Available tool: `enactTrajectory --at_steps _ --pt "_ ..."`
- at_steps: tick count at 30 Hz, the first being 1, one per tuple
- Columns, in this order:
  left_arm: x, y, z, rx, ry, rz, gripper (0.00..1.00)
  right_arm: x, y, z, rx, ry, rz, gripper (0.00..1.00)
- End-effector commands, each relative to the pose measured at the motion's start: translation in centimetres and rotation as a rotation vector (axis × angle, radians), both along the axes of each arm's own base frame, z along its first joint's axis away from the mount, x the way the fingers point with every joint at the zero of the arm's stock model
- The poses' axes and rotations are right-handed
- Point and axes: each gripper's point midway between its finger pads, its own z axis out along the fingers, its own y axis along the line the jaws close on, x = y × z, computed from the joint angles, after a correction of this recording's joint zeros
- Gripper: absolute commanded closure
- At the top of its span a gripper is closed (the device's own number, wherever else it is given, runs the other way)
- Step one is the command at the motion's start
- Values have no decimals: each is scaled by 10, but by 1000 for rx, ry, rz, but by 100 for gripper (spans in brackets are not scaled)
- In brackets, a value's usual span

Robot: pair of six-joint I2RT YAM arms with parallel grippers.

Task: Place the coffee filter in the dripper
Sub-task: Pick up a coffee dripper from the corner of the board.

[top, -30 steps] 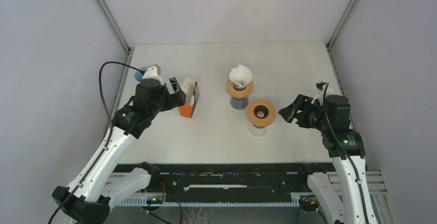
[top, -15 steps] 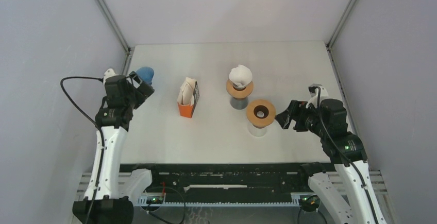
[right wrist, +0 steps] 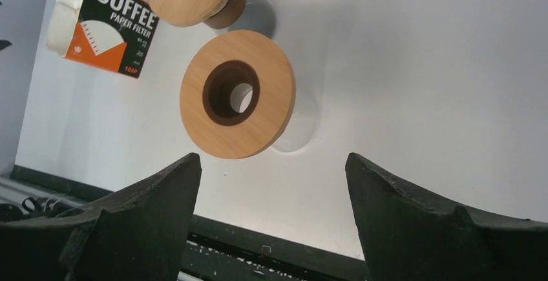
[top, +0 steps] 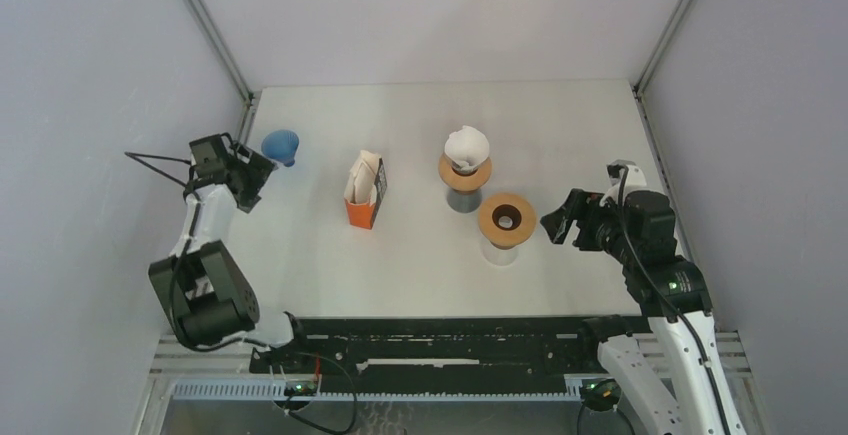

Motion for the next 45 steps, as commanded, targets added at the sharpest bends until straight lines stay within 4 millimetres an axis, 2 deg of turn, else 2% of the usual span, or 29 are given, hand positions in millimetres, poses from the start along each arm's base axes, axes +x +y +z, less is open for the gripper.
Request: enactTrajectory --at_steps 1,10,15,18,27,31,36,39,42,45 --pt "45 10 17 -63 -133 -14 18 15 -10 15 -15 -56 -52 10" --pt "88 31 8 -116 -158 -4 26 24 -22 3 -22 7 -113 10" --pt "98 38 -5 -137 -151 13 29 30 -27 -3 -18 35 -142 10" --pt "104 40 -21 -168 -124 19 36 32 -28 -2 -11 35 -154 10" --pt "121 43 -38 -191 -112 5 50 35 -30 -3 37 52 -172 10" --pt "124 45 -46 -190 -101 3 55 35 -30 -5 47 60 -169 10" --pt "123 43 -51 -192 -90 -13 70 33 -32 -10 41 80 -176 10" --pt "121 39 -54 -201 -83 -28 82 33 -31 -8 51 76 -169 10" --pt "115 36 -49 -190 -82 -43 96 33 -29 -7 59 72 -158 10" --pt "106 32 -43 -162 -68 -61 100 32 -27 -6 68 70 -143 10"
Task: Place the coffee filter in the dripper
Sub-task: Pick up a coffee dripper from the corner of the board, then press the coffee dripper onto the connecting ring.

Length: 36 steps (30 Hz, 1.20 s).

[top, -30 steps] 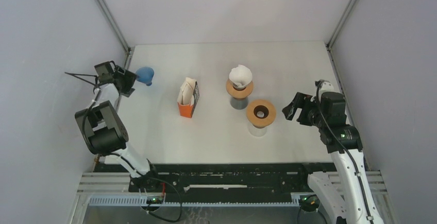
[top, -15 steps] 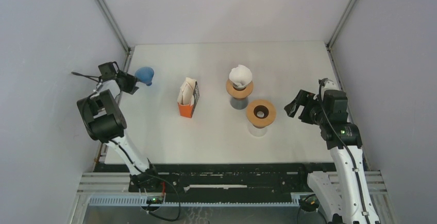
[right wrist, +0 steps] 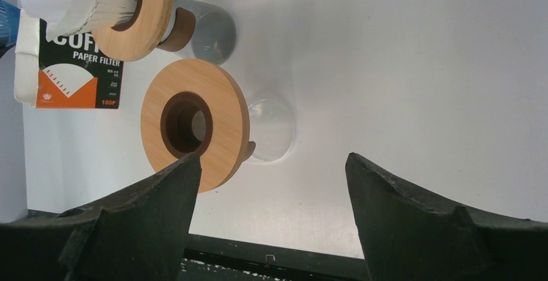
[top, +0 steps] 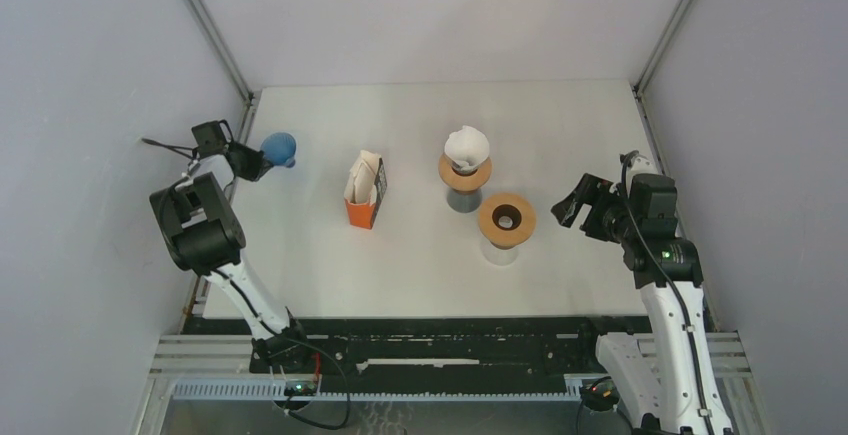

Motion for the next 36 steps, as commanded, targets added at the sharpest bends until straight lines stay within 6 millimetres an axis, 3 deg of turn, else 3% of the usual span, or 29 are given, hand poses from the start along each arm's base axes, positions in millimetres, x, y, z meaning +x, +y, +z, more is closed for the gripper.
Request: enactTrajectory --at_steps 1,6,11,26,36 --pt "-3 -3 34 67 -56 -50 100 4 4 15 22 -57 23 10" --pt "-25 -14 50 120 -39 -81 100 -2 11 18 37 -65 65 10" --pt "-50 -37 67 166 -36 -140 100 -10 18 19 58 -62 103 11" --pt "-126 -127 153 266 -146 -343 100 -27 43 23 49 -88 231 12" --pt "-171 -203 178 261 -198 -528 100 -35 57 24 52 -96 303 13"
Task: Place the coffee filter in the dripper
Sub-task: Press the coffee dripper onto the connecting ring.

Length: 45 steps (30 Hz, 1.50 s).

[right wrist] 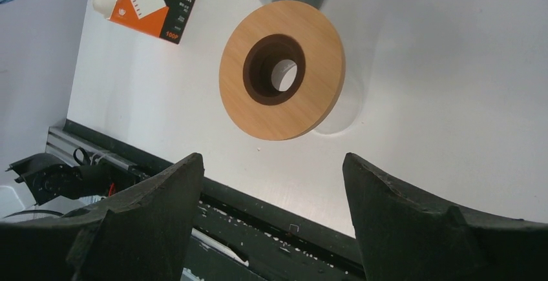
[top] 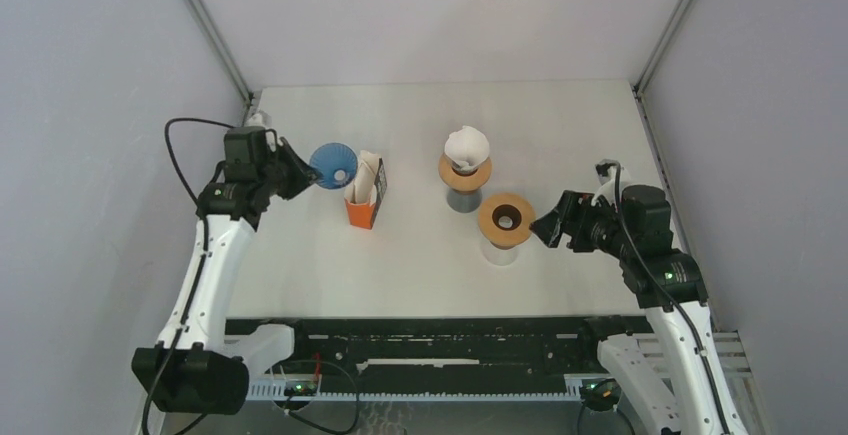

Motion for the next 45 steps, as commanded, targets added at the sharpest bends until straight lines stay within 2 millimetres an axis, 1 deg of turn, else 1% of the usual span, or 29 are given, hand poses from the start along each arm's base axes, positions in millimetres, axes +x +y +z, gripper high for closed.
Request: enactTrajectory --at_steps 1,8,13,16,20,23,29,32,40,45 --pt "-18 -31 15 -2 -27 -74 100 -1 4 7 -8 -34 30 13" --pt "-32 -90 24 -26 -29 -201 100 -1 10 10 6 -41 50 15" --pt "-36 -126 30 -27 -24 -291 100 0 11 11 13 -42 51 16" --pt "-40 -152 34 -27 -17 -367 100 0 12 12 18 -43 51 17" --pt "-42 -175 42 -33 -22 -424 100 -1 13 12 24 -41 52 18" --pt "-45 -197 48 -40 -26 -481 100 -2 14 13 32 -38 55 19" --pt "-55 -244 55 -55 -26 -601 100 -2 16 15 51 -35 56 21" --pt "-60 -265 55 -58 -16 -658 100 -2 18 18 69 -43 54 22" --pt "-72 -311 56 -58 -14 -776 100 -2 17 22 86 -53 35 24" --pt "-73 -328 53 -50 -10 -819 100 -2 17 25 94 -60 27 25"
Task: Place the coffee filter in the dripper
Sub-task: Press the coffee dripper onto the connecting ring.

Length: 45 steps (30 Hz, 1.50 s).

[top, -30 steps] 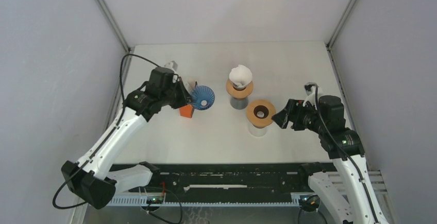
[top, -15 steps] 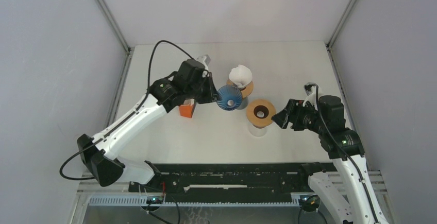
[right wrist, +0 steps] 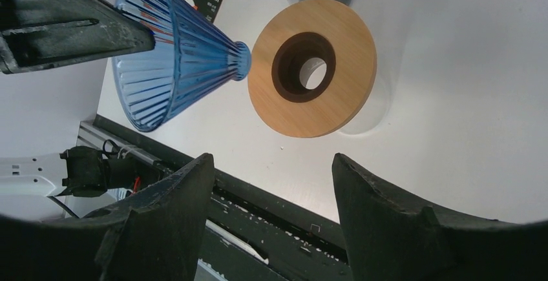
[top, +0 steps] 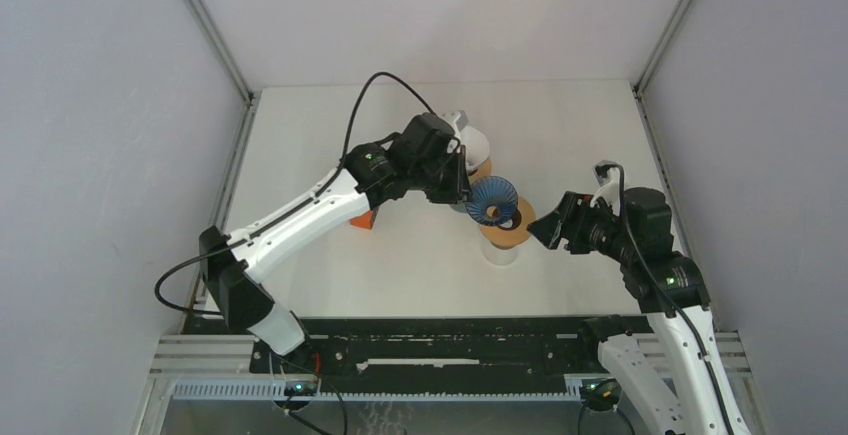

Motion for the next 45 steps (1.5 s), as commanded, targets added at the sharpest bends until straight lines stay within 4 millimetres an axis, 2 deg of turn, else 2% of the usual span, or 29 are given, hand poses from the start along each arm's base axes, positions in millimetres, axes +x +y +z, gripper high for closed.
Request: enactTrajectory --at_steps 1,18,31,45 --pt "2 -23 32 -82 -64 -57 100 6 2 16 30 -57 -12 25" --pt "10 -48 20 -62 -57 -106 100 13 0 20 27 -60 -41 28" --pt "13 -57 3 -40 -27 -127 100 32 2 30 38 -59 -68 34" --pt "13 -60 -8 -12 -7 -140 100 54 -1 5 -23 72 -95 46"
